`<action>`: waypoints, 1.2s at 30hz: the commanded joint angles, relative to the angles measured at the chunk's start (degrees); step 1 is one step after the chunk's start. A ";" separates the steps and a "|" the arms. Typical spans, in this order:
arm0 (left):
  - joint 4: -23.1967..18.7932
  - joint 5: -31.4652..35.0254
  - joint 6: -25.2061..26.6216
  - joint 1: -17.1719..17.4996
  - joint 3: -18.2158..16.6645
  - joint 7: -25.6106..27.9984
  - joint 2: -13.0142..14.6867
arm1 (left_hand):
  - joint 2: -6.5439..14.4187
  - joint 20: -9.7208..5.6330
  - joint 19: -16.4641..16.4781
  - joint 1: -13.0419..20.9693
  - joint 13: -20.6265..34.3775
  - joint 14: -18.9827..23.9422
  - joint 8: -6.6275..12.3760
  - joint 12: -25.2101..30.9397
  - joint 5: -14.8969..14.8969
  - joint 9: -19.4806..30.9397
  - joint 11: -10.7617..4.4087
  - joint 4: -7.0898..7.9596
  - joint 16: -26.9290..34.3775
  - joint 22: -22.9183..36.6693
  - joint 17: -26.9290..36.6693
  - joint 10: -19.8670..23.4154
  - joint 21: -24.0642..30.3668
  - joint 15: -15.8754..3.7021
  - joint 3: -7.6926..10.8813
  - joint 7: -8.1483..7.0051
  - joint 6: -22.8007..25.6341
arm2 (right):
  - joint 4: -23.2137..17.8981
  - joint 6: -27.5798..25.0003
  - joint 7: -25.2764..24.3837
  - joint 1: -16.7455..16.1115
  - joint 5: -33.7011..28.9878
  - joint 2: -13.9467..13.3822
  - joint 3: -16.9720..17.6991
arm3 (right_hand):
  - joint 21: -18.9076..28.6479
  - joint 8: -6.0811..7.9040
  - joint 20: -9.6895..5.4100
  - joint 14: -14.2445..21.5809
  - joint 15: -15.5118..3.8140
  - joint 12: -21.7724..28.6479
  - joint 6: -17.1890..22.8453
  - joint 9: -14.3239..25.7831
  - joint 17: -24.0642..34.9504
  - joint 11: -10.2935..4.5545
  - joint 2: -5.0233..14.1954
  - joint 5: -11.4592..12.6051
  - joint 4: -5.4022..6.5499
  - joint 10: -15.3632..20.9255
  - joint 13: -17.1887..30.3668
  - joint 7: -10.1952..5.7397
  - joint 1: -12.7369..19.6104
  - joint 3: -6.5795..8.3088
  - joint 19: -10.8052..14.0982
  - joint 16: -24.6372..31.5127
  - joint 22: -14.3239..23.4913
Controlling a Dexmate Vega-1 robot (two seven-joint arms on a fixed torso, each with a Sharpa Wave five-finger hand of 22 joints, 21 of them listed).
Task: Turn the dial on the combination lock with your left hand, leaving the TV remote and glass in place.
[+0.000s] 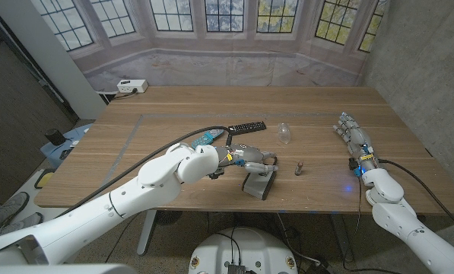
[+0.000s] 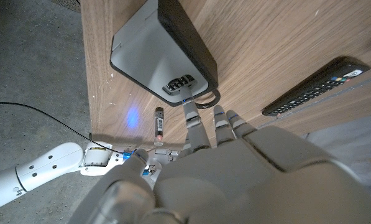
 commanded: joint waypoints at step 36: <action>-0.79 0.73 1.12 1.83 0.06 0.52 0.06 | -0.16 0.25 0.26 0.28 -0.03 0.57 0.16 0.38 -0.02 0.13 -0.42 0.06 0.52 0.12 -0.01 0.57 0.35 0.21 0.71 -0.36 -0.01 | 1.68 1.83 1.25 -0.13 0.59 0.71 -0.10 | 0.25 0.20 -4.07 -0.15 -2.86 0.24 -0.33 0.17 0.06 -0.02 0.06 0.21 -0.02 -0.19 0.29 -0.04 -0.67 0.42 -0.16 0.31 0.18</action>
